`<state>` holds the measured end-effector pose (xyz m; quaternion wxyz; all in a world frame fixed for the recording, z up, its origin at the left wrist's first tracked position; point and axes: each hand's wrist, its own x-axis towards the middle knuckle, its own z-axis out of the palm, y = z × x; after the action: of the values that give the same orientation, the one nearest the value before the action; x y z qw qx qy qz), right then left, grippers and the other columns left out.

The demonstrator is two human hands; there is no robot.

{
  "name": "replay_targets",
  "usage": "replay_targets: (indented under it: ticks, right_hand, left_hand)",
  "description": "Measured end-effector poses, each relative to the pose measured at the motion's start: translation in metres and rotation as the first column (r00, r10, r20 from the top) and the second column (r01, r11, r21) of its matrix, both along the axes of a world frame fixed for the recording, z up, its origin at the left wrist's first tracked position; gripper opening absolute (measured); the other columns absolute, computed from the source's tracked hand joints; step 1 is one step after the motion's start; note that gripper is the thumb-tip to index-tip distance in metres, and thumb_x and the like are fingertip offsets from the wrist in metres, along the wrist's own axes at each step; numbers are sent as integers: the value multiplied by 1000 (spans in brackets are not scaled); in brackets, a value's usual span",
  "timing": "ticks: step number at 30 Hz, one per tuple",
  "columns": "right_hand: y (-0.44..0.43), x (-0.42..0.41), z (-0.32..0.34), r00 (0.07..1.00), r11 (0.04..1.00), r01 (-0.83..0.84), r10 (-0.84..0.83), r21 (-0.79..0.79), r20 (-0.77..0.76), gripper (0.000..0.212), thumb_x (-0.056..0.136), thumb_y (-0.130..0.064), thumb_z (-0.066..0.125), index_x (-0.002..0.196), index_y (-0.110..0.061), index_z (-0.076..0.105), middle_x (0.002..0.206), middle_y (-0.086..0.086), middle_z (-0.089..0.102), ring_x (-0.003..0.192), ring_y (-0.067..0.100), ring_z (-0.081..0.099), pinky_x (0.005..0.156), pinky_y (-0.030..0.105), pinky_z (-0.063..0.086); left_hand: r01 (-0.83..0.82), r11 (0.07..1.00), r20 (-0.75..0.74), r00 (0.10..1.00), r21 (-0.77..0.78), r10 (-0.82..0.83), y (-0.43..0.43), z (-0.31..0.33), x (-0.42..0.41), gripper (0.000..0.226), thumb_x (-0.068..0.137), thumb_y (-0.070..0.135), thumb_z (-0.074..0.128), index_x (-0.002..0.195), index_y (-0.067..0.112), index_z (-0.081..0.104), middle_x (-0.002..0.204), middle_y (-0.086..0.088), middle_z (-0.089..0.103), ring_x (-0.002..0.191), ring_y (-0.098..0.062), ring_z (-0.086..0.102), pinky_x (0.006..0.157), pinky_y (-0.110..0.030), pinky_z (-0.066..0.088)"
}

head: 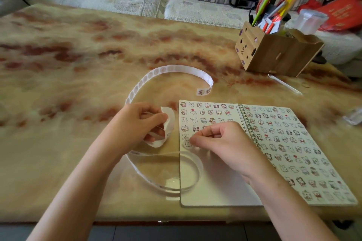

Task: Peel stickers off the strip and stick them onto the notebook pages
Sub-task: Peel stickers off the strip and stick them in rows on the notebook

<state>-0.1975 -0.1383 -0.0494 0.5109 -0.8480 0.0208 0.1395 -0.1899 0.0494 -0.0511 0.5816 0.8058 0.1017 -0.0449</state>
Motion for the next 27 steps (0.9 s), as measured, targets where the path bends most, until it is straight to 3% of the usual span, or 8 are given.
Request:
replay_targets:
  ticks: [12,16,19,23,27]
  right_hand:
    - [0,0,-2,1000,1000,-7,7,-9,4,12,77,-22,75,75,-11,77,78,11,73,56,8,49,49,15,34]
    - [-3,2,0,999,998,-33,35,48,-32,9,78,-19,75,75,-11,77,74,1,74,58,-1,56,53,6,37]
    - [-2,3,-2,999,999,-41,42,26,-27,9,77,-21,77,74,-12,77,62,-4,69,48,-2,48,50,10,35]
    - [1,2,-6,999,999,-38,38,5,4,11,77,-19,75,75,-9,75,65,4,66,45,1,42,47,15,31]
    - [1,4,-10,999,999,-39,39,-4,25,12,78,-19,74,75,-7,75,70,18,68,56,10,45,59,25,33]
  left_hand:
    - [1,1000,8,1000,8,-1,-1,0,0,8,84,20,67,79,14,70,59,3,69,56,-12,66,72,-33,57]
    - [-5,1000,7,1000,11,5,-1,0,0,8,84,20,68,80,13,70,62,1,71,61,-16,68,74,-36,57]
    - [-6,1000,9,1000,11,6,-2,0,0,8,84,19,68,80,12,69,61,1,71,57,-12,67,70,-32,57]
    - [3,1000,11,1000,4,-3,-4,1,0,9,85,16,66,80,10,69,59,1,69,51,-8,64,64,-26,56]
    - [11,1000,7,1000,5,-12,-4,2,0,9,86,16,66,82,8,69,60,0,70,51,-8,65,62,-23,56]
